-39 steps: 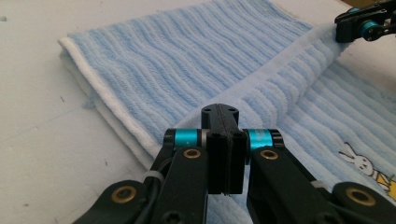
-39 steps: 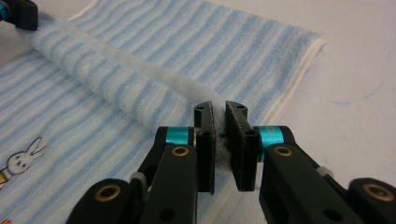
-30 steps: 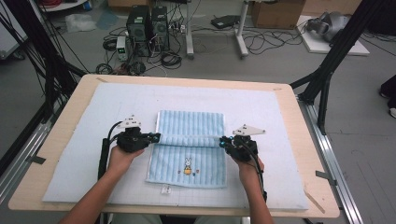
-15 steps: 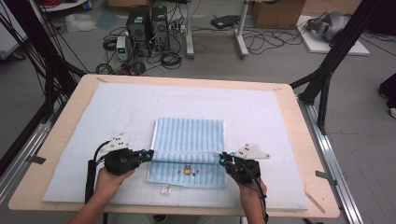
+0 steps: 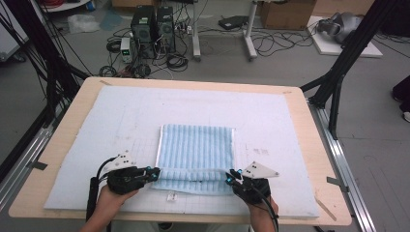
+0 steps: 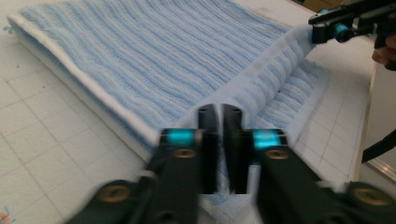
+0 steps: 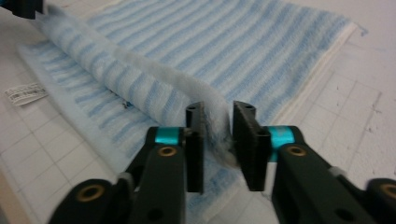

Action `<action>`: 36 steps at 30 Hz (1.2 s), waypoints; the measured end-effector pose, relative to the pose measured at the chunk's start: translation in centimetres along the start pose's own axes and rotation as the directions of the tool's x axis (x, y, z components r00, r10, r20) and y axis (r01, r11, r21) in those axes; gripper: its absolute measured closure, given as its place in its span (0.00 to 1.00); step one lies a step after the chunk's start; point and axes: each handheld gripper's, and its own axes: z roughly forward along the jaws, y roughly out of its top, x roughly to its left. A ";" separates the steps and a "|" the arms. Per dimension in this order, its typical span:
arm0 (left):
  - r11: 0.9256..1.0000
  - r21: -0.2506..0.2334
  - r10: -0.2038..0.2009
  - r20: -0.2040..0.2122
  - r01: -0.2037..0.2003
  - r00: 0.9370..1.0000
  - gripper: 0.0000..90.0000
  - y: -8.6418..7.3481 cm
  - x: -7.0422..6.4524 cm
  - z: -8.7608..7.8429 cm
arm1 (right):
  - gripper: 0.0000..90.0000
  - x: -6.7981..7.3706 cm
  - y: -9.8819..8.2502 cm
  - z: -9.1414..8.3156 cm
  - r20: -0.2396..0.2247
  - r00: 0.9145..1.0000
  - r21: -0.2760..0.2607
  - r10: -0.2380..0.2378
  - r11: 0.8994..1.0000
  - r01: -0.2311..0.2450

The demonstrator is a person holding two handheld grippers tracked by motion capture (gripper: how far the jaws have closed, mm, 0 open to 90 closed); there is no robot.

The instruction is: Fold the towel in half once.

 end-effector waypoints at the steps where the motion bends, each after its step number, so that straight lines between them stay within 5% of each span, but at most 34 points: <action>1: 1.000 -0.022 -0.018 -0.005 0.018 1.000 0.70 0.2 0.2 -0.2 | 0.77 0.1 0.1 -0.2 0.000 1.000 -0.012 0.003 1.000 -0.003; 6: 0.992 -0.109 -0.068 -0.034 0.064 0.997 0.65 1.4 1.5 -0.6 | 0.76 -0.7 1.3 -0.8 0.001 0.998 -0.094 0.063 0.994 -0.063; 10: 0.987 -0.125 -0.103 -0.050 0.096 0.993 0.65 2.3 2.6 -0.2 | 0.77 -1.5 2.3 1.4 0.022 0.998 -0.033 0.057 0.998 -0.056; 14: 0.987 -0.127 -0.107 -0.054 0.099 0.993 0.66 2.7 3.2 0.0 | 0.79 -1.3 2.0 3.2 -0.008 0.999 0.066 0.033 0.997 -0.033; 19: 0.986 -0.126 -0.119 -0.061 0.111 0.991 0.65 2.5 3.8 0.0 | 0.76 0.2 0.1 2.5 -0.073 0.997 0.089 -0.029 0.995 0.035; 22: 0.987 -0.124 -0.115 -0.063 0.106 0.991 0.65 2.5 3.6 0.1 | 0.75 0.9 -0.3 1.8 -0.067 0.996 0.101 -0.063 0.992 0.069; 27: 0.989 -0.112 -0.102 -0.060 0.095 0.993 0.65 2.6 3.5 0.7 | 0.76 0.2 -0.1 0.5 -0.045 0.999 0.011 -0.008 1.000 0.009; 31: 0.991 -0.091 -0.103 -0.072 0.096 0.992 0.66 2.6 3.5 1.4 | 0.87 0.2 -1.1 1.4 -0.053 0.996 0.129 -0.075 0.988 0.081; 36: 0.992 -0.087 -0.099 -0.089 0.091 0.991 0.67 3.1 4.2 2.1 | 0.87 0.1 -1.2 1.0 -0.078 0.993 0.144 -0.084 0.985 0.094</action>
